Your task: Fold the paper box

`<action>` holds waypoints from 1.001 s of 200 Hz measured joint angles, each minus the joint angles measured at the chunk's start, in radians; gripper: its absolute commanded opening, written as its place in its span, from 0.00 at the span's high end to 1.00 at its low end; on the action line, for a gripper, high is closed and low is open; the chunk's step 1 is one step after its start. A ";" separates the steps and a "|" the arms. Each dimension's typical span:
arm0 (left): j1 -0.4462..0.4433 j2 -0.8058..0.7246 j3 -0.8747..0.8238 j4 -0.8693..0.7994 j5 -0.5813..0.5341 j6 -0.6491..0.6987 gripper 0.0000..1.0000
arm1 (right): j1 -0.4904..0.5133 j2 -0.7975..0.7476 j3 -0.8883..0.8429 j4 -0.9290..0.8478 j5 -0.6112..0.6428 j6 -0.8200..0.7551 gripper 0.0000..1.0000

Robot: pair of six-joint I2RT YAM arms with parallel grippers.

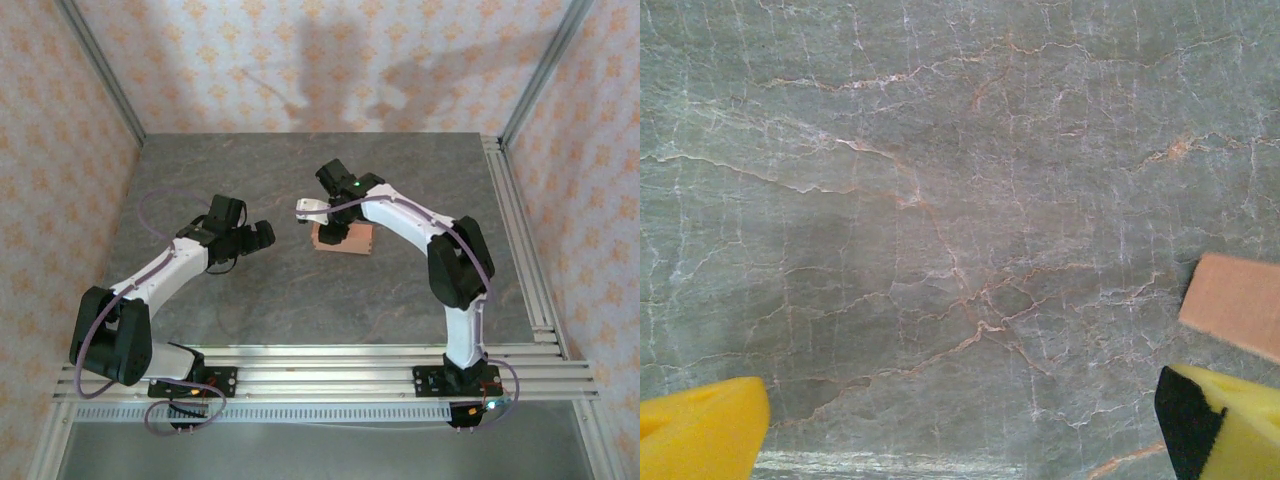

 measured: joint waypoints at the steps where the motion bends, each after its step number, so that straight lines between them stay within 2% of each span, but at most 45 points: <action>1: 0.000 0.000 0.000 0.000 0.000 0.000 0.00 | 0.000 -0.002 -0.003 0.003 0.005 0.000 0.59; 21: 0.000 0.002 0.000 0.003 0.000 0.000 0.00 | 0.019 -0.044 -0.089 0.124 0.112 0.007 0.59; 62: 0.000 0.013 0.000 0.008 0.000 0.000 0.00 | 0.103 -0.091 -0.292 0.483 0.299 -0.058 0.60; 95: 0.011 0.013 0.000 0.011 -0.001 0.000 0.00 | 0.175 -0.090 -0.377 0.719 0.378 -0.134 0.58; 123: 0.059 0.012 -0.036 0.045 0.020 -0.009 0.00 | 0.213 -0.065 -0.422 0.909 0.425 -0.211 0.57; 159: 0.098 0.012 -0.072 0.053 0.045 -0.023 0.00 | 0.232 -0.006 -0.462 1.030 0.450 -0.242 0.55; 167: 0.097 0.012 -0.072 0.057 0.047 -0.023 0.00 | 0.233 0.005 -0.470 1.043 0.455 -0.245 0.51; 190: 0.097 0.009 -0.072 0.069 0.054 -0.027 0.00 | 0.235 0.019 -0.481 1.064 0.476 -0.244 0.22; 200: 0.097 0.008 -0.072 0.071 0.056 -0.027 0.00 | 0.235 0.019 -0.481 1.067 0.481 -0.251 0.15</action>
